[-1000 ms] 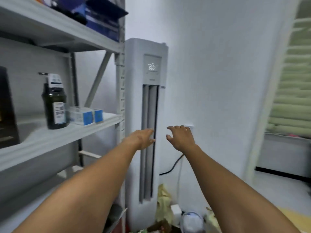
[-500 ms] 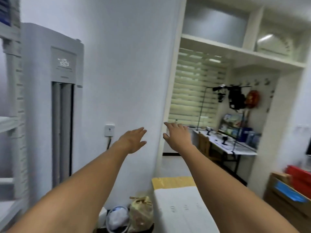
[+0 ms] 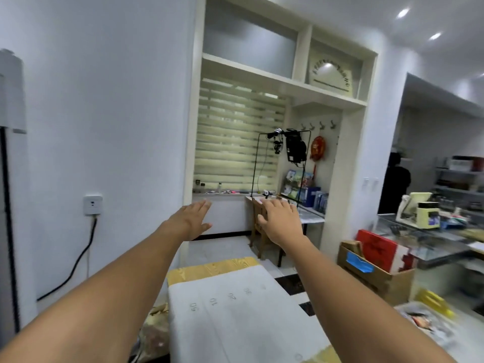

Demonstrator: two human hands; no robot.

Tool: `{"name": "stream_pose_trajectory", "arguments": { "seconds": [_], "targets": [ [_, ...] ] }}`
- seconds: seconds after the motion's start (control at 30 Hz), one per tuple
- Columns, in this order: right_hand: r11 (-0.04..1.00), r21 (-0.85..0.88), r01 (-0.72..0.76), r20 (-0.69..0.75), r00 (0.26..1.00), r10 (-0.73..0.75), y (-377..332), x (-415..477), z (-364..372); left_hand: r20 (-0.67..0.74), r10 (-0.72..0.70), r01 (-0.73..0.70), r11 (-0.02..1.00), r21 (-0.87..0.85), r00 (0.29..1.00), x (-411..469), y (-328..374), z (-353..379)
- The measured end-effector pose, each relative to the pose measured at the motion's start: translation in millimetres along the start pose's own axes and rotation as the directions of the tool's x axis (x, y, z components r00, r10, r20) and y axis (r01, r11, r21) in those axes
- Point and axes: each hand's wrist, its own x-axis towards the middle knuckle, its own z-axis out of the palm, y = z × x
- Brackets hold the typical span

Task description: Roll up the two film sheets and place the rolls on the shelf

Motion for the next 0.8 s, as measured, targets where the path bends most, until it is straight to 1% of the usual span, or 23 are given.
{"name": "stream_pose_trajectory", "arguments": {
  "seconds": [0.2,0.3,0.37,0.43,0.63,0.8],
  "targets": [
    [0.986,0.002,-0.168,0.036,0.985,0.168,147.1,-56.9,-25.6,0.001,0.091,-0.091,0.995,-0.046,0.996,21.7,161.9,-3.8],
    [0.974,-0.03,-0.225,0.071,0.971,0.226,203.3,-77.4,-33.3,-0.008,0.146,-0.146,0.987,-0.062,0.989,40.2,232.6,0.5],
    [0.969,-0.048,-0.241,0.095,0.965,0.244,231.0,-86.4,-36.4,0.014,0.181,-0.18,0.982,-0.063,0.983,50.1,266.8,6.8],
    [0.963,-0.055,-0.264,0.104,0.958,0.268,257.4,-92.6,-39.2,0.031,0.208,-0.205,0.976,-0.071,0.978,61.8,294.8,14.0],
    [0.944,-0.081,-0.321,0.082,0.942,0.327,322.7,-99.2,-35.8,0.019,0.267,-0.265,0.961,-0.083,0.964,106.6,355.0,30.6],
    [0.938,-0.102,-0.333,0.102,0.934,0.342,362.7,-80.0,-18.3,0.009,0.308,-0.306,0.948,-0.088,0.951,160.4,390.2,45.3]
  ]
}}
